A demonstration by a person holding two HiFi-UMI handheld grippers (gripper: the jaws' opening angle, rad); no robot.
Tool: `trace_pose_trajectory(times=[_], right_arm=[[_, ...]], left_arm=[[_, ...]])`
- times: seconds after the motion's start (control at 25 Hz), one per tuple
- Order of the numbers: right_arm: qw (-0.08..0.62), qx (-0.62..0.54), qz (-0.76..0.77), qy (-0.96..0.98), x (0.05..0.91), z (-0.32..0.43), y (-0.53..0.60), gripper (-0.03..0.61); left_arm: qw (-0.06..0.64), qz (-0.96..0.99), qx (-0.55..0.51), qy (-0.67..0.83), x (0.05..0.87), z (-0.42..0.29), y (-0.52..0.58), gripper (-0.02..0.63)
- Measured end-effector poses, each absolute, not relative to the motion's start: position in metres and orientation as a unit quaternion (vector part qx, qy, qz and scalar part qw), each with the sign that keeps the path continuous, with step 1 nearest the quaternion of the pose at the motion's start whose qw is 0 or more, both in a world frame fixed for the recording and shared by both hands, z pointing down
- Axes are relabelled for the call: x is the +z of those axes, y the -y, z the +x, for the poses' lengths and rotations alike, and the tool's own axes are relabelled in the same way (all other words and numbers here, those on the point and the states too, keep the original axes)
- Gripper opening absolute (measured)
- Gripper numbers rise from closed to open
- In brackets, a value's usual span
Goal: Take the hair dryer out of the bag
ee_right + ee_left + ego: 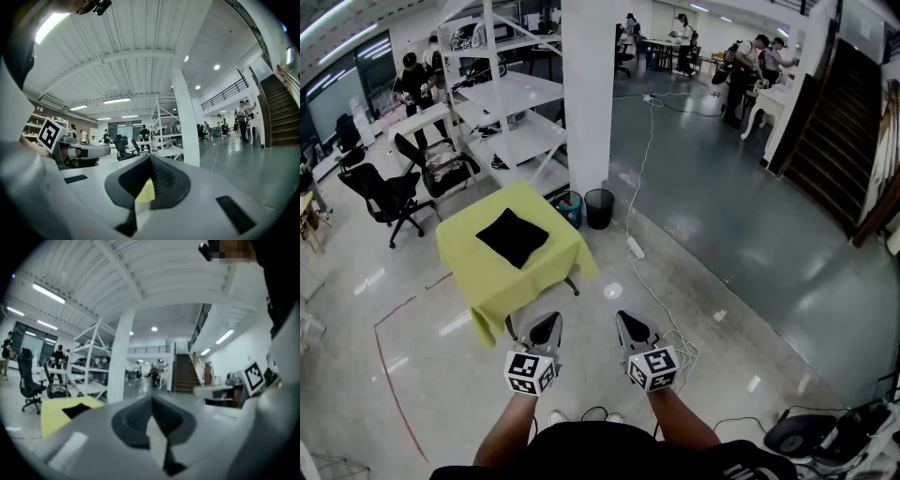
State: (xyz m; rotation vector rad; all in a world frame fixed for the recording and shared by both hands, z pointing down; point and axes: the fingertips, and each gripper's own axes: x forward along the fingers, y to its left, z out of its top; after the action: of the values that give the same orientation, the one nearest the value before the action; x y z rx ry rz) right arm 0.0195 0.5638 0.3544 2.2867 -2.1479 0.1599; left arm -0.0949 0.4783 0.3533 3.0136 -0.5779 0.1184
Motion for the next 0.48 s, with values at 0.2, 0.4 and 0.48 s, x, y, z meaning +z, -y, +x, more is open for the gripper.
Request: trace_pose_trajectory(times=[0.2,0.4,0.48], right_arm=[[0.01,0.039,0.727,0.686,0.349,-0.001,-0.54,0.006],[0.015,0.029,0.724,0.689,0.346,-0.026,-0.513,0.006],[0.008,0.024,0.725,0.689,0.344,-0.038,-0.501,0.006]], left_arm=[[0.032,0.982,0.04,0.184,0.355,-0.116,-0.465,0.006],[0.034,0.982,0.033,0.18,0.357,-0.137,-0.446,0.006],[0.033,0.983,0.033,0.177,0.357,-0.146,-0.437,0.006]])
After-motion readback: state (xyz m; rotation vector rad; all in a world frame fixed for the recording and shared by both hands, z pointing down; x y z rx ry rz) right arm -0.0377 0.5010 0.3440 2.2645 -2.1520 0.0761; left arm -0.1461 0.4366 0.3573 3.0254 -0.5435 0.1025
